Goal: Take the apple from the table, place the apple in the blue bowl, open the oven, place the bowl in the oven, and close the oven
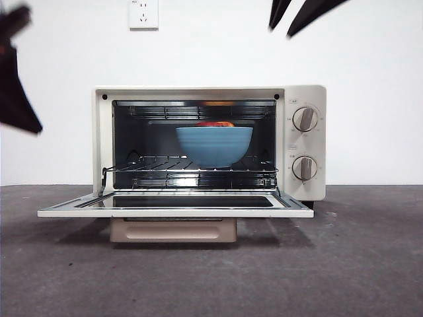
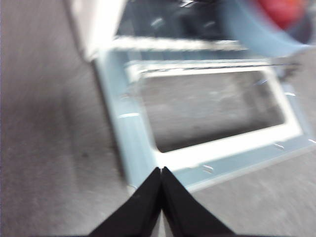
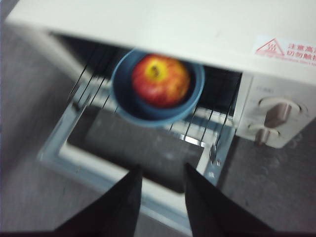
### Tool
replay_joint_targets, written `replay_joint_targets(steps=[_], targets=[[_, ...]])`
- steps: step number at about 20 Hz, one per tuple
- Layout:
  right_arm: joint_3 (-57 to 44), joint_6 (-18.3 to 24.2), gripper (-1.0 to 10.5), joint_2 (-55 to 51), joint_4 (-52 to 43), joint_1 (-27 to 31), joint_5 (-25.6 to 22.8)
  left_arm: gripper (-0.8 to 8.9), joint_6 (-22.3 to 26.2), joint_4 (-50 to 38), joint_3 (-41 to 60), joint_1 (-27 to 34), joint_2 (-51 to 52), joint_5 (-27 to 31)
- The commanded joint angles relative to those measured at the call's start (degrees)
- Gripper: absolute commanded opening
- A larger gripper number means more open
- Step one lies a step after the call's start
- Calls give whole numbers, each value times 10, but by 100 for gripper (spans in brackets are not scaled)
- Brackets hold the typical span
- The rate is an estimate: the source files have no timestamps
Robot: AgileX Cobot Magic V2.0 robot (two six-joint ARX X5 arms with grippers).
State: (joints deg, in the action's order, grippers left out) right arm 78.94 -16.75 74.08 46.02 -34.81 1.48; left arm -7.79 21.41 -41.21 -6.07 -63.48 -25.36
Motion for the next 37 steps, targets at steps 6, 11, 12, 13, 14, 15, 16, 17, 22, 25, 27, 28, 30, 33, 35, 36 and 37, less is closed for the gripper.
replay_joint_targets(steps=[6, 11, 12, 13, 14, 15, 16, 17, 22, 25, 27, 28, 30, 33, 35, 36, 37], targets=[[-29, 57, 136, -118, 59, -50, -2, 6, -24, -122, -2, 15, -175, -19], [-100, 56, 136, -183, 59, -64, -2, 6, -24, -178, -2, 15, -251, -16], [-113, 52, 136, -193, 59, -65, -2, 6, -24, -187, -2, 15, -261, -15], [-127, 52, 136, -205, 59, -65, -2, 6, -25, -194, -2, 15, -271, -15], [-139, 51, 136, -215, 59, -65, -2, 6, -29, -198, -2, 14, -280, -16], [-150, 47, 136, -224, 59, -65, -2, 6, -33, -201, -2, 14, -288, -19], [-157, 42, 136, -231, 59, -65, -3, 6, -34, -203, -2, 14, -296, -35], [-162, 39, 136, -237, 58, -65, -3, 6, -35, -207, -2, 13, -304, -56], [-167, 37, 136, -248, 54, -65, -20, 6, -52, -227, -2, 12, -311, -149], [-167, 37, 136, -249, 54, -65, -20, 6, -95, -273, -2, 22, -311, -213], [-167, 36, 136, -249, 54, -65, -20, 6, -137, -320, -2, 30, -311, -252], [-167, 35, 136, -249, 54, -65, -20, 6, -162, -349, -2, 34, -311, -263], [-167, 32, 136, -249, 54, -65, -20, 6, -207, -404, -2, 39, -310, -268], [-167, 26, 136, -249, 54, -65, -20, 6, -257, -491, -3, 43, -310, -265], [-167, 24, 136, -249, 54, -65, -19, 6, -289, -548, -3, 43, -310, -249], [-167, 22, 136, -249, 54, -65, -19, 6, -298, -571, -3, 43, -310, -233], [-167, 22, 136, -249, 54, -65, -19, 6, -306, -587, -3, 43, -310, -219]])
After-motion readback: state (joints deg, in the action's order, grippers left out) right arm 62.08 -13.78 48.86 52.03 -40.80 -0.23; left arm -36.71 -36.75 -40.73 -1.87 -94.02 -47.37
